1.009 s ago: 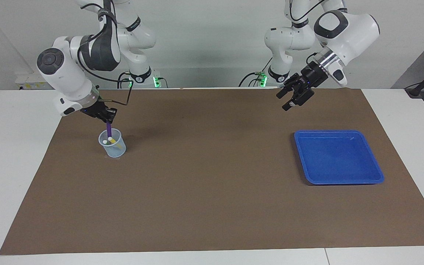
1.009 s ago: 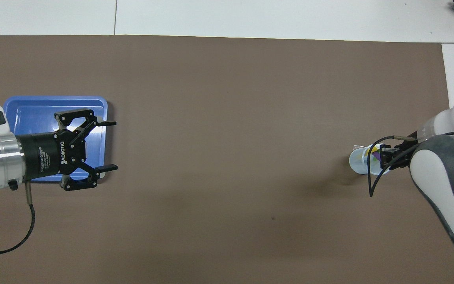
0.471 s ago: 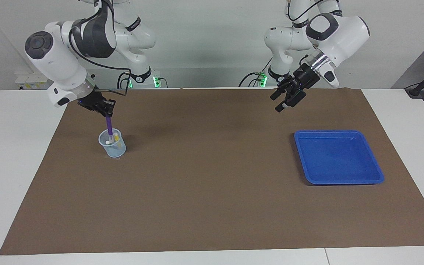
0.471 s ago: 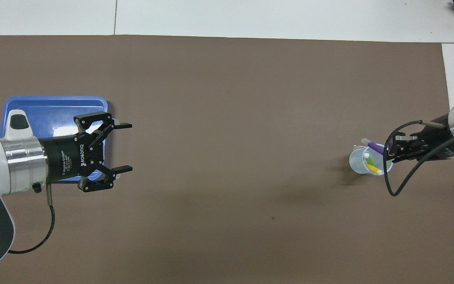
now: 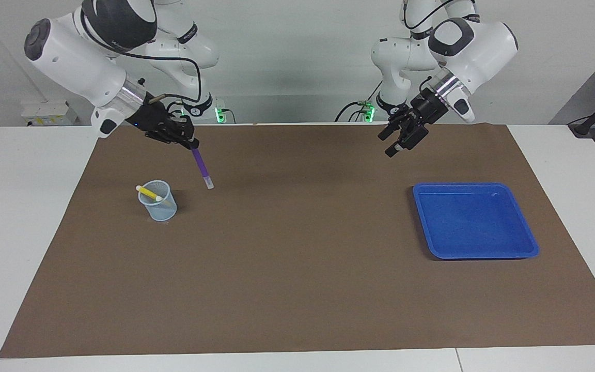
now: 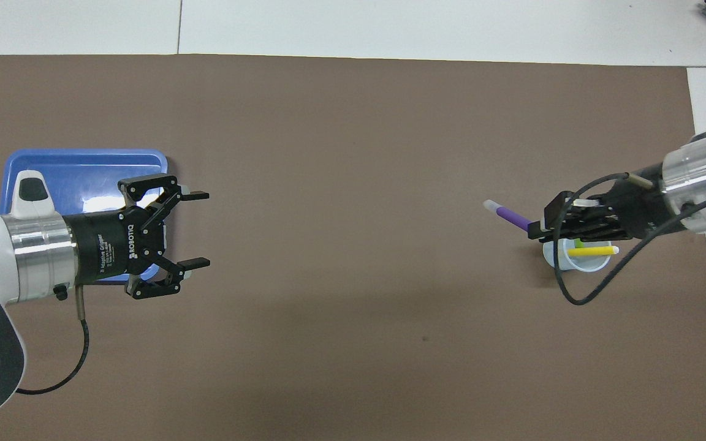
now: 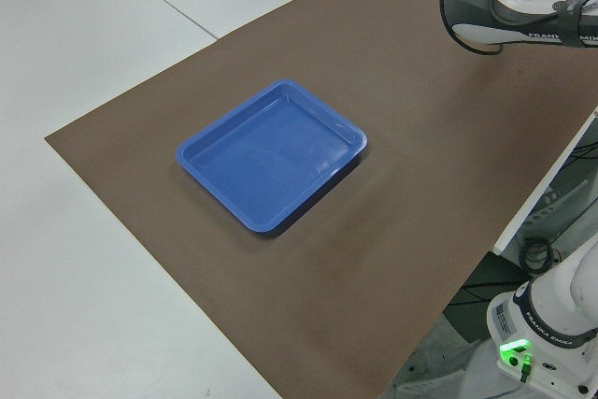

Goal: Right arm passes pens to left for tray arrangement
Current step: 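Lift the purple pen with the right gripper while the left gripper approaches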

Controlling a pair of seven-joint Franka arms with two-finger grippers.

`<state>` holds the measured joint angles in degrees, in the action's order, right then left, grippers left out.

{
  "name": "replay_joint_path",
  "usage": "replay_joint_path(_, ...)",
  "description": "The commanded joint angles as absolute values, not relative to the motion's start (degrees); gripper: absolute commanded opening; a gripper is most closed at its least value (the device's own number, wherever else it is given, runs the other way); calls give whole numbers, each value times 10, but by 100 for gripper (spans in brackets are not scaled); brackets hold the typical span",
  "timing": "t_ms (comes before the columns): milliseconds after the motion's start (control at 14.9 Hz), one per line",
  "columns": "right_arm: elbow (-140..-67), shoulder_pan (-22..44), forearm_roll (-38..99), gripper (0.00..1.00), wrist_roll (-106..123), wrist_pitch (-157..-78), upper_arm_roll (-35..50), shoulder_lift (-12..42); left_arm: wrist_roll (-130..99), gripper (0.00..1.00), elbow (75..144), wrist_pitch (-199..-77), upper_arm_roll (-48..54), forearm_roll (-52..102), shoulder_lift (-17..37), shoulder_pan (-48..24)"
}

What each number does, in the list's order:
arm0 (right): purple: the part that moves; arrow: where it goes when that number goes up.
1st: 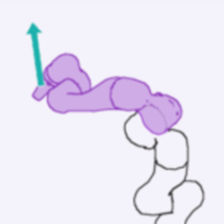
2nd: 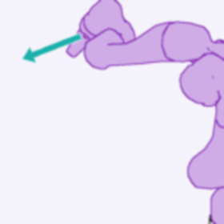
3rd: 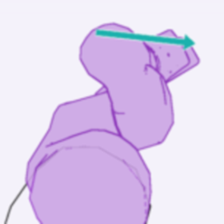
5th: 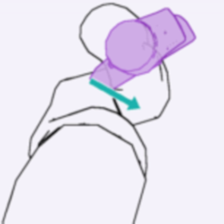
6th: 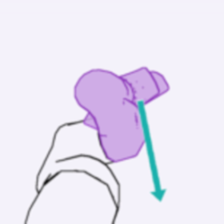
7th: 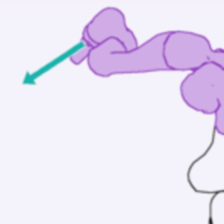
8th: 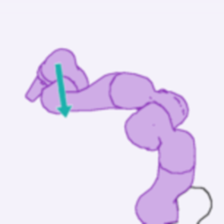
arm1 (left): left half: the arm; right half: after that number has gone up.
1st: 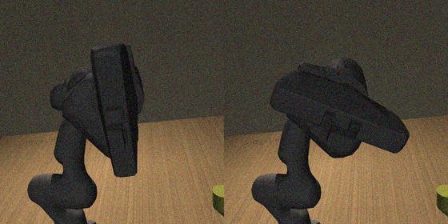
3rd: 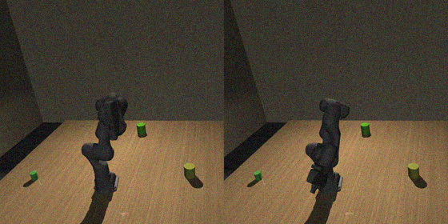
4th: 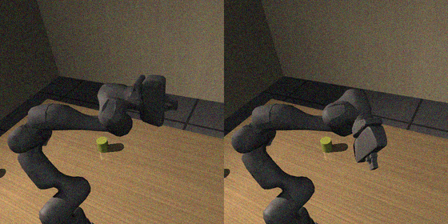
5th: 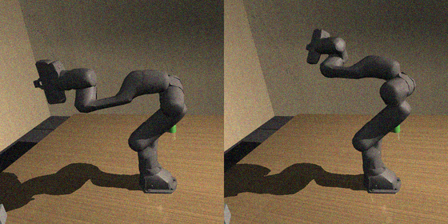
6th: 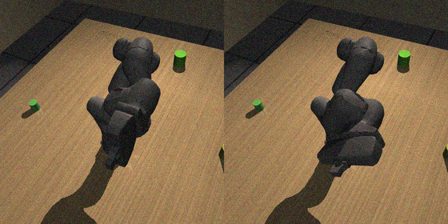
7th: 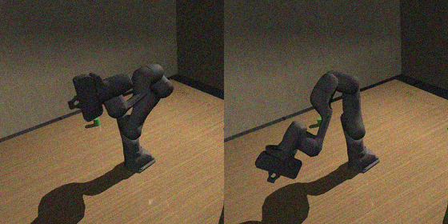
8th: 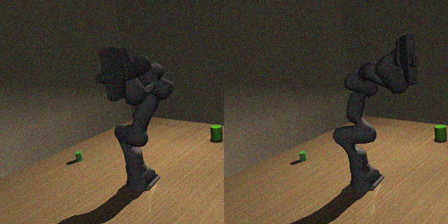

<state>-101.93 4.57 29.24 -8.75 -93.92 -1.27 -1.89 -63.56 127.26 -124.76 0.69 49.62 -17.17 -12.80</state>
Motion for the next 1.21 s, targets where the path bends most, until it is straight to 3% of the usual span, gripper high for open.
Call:
replay_joint_path(0,-1051,97,329,0,-108,-996,-9,-35,-673,96,1273,-1249,1,524,-176,-149)
replay_joint_path(135,-1053,134,343,0,-112,-1014,-9,-37,-678,100,1274,-1248,1,539,-177,-149)
replay_joint_path(606,-1066,252,346,0,-115,-1094,-9,-46,-725,100,1280,-1301,4,580,-177,-176)
replay_joint_path(1144,-1071,326,334,0,-108,-1134,-8,-49,-720,100,1285,-1365,4,615,-141,-252)
